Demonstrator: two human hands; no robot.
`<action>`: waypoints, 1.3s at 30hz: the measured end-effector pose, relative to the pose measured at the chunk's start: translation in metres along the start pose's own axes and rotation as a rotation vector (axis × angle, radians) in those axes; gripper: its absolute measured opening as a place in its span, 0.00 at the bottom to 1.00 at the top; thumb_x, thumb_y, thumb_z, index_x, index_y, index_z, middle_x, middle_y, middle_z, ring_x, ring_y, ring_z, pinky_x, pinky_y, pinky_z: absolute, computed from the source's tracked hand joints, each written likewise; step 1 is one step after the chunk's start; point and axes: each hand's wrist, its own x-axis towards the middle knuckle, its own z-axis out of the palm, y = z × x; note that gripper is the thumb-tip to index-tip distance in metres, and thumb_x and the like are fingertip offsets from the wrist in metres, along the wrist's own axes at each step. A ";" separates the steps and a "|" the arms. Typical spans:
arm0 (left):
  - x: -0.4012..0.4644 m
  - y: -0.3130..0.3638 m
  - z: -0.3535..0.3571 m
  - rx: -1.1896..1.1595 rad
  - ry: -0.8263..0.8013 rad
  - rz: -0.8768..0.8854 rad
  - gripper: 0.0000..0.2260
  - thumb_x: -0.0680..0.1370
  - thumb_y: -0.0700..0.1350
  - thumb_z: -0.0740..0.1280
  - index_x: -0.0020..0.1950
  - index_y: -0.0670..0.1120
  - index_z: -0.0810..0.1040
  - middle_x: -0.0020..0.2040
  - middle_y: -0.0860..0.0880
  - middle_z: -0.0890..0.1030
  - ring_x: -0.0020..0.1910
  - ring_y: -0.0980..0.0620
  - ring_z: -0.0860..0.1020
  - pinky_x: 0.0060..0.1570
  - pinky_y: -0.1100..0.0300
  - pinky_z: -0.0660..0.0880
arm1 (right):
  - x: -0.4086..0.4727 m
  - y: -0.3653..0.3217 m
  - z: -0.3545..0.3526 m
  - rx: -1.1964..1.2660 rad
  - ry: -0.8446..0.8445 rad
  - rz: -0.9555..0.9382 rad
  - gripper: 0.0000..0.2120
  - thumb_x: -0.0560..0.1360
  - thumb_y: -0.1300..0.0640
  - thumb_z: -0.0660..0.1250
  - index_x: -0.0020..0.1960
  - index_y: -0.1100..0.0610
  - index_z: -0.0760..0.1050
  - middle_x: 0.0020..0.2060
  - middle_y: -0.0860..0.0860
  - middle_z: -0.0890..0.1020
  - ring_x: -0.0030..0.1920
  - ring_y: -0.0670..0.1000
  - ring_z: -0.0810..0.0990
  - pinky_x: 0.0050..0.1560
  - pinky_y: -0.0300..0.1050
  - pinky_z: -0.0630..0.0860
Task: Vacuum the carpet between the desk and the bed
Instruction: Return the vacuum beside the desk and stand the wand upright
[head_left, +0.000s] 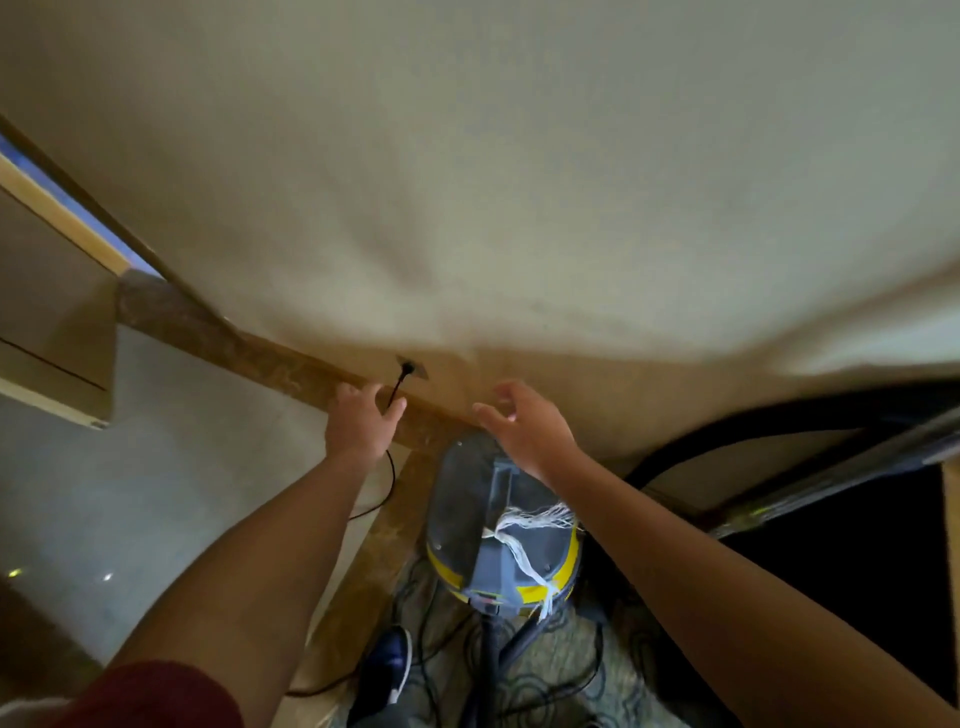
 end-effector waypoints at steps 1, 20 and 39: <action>0.019 -0.011 0.011 0.011 -0.010 0.002 0.25 0.80 0.63 0.62 0.72 0.50 0.73 0.68 0.43 0.69 0.65 0.42 0.73 0.58 0.48 0.77 | 0.012 0.001 0.017 0.015 0.008 0.013 0.28 0.75 0.35 0.65 0.68 0.51 0.73 0.61 0.49 0.80 0.54 0.50 0.80 0.53 0.46 0.74; 0.251 -0.114 0.211 0.326 -0.214 0.057 0.12 0.82 0.46 0.64 0.50 0.41 0.84 0.36 0.48 0.76 0.36 0.48 0.76 0.38 0.56 0.78 | 0.202 0.017 0.231 0.085 -0.026 0.173 0.10 0.77 0.49 0.63 0.51 0.53 0.78 0.43 0.51 0.83 0.42 0.54 0.83 0.47 0.54 0.83; 0.322 -0.175 0.366 0.171 -0.249 0.121 0.14 0.85 0.49 0.57 0.58 0.44 0.80 0.51 0.44 0.82 0.40 0.48 0.75 0.40 0.55 0.72 | 0.258 0.035 0.252 0.126 -0.116 0.238 0.16 0.77 0.52 0.68 0.52 0.66 0.81 0.43 0.63 0.85 0.44 0.61 0.86 0.47 0.63 0.83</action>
